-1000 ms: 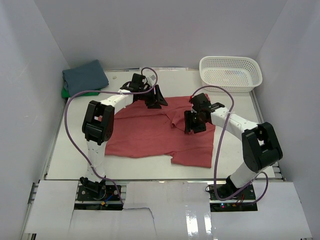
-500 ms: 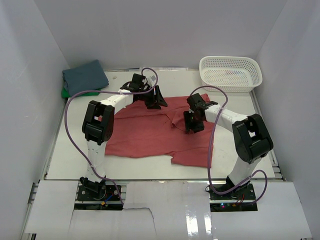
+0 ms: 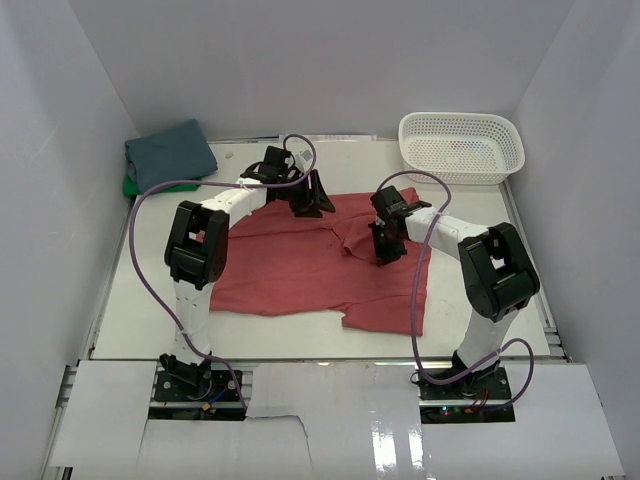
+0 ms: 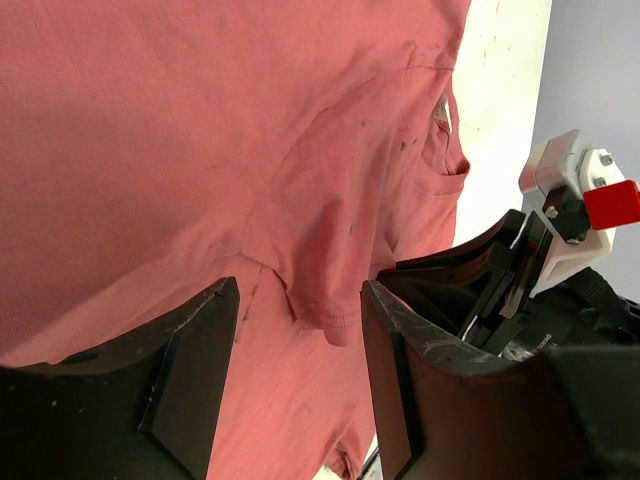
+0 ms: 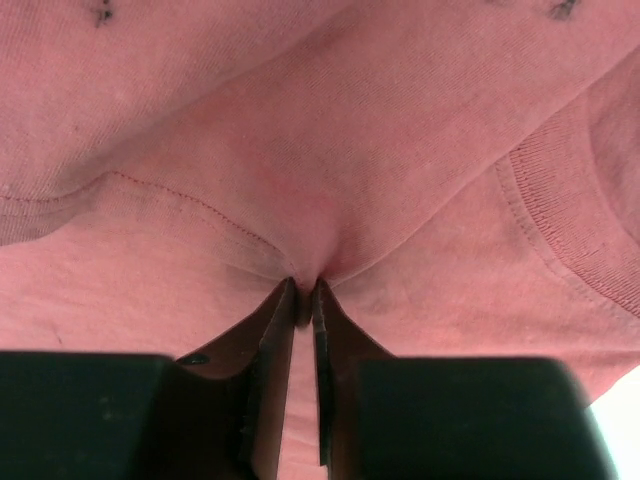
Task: Fold and stack the t-shirts
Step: Fold the flattened tshirt in 1/3 of the way
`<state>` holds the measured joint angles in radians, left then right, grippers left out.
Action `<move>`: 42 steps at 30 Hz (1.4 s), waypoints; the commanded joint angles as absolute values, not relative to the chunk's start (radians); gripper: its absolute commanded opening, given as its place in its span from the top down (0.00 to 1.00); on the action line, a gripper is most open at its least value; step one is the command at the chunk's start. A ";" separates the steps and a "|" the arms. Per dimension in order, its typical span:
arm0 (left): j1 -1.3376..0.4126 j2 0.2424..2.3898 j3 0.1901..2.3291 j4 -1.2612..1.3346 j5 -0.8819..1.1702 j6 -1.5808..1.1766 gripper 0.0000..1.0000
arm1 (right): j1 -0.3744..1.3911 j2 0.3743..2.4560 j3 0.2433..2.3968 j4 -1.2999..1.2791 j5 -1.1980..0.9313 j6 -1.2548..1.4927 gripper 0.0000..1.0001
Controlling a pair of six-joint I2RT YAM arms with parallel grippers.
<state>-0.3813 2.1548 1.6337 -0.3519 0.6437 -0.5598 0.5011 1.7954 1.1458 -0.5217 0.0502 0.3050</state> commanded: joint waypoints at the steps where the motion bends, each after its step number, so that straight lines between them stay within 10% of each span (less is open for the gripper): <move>1: -0.374 2.135 1.666 -0.359 0.658 -0.541 0.38 | 0.509 1.804 1.181 -0.520 0.064 0.298 0.90; 23: -0.374 2.122 1.667 -0.362 0.666 -0.551 0.38 | 0.532 1.853 1.229 -0.798 0.287 0.210 0.77; 27: -0.374 2.121 1.666 -0.362 0.670 -0.552 0.38 | 0.551 1.827 1.238 -0.811 0.345 0.238 0.13; 39: -0.364 2.112 1.649 -0.357 0.681 -0.589 0.38 | 0.762 1.648 1.278 -0.634 0.371 0.083 0.18; 42: -0.333 2.103 1.617 -0.324 0.719 -0.639 0.38 | 0.814 1.654 1.290 -0.617 0.367 0.063 0.33</move>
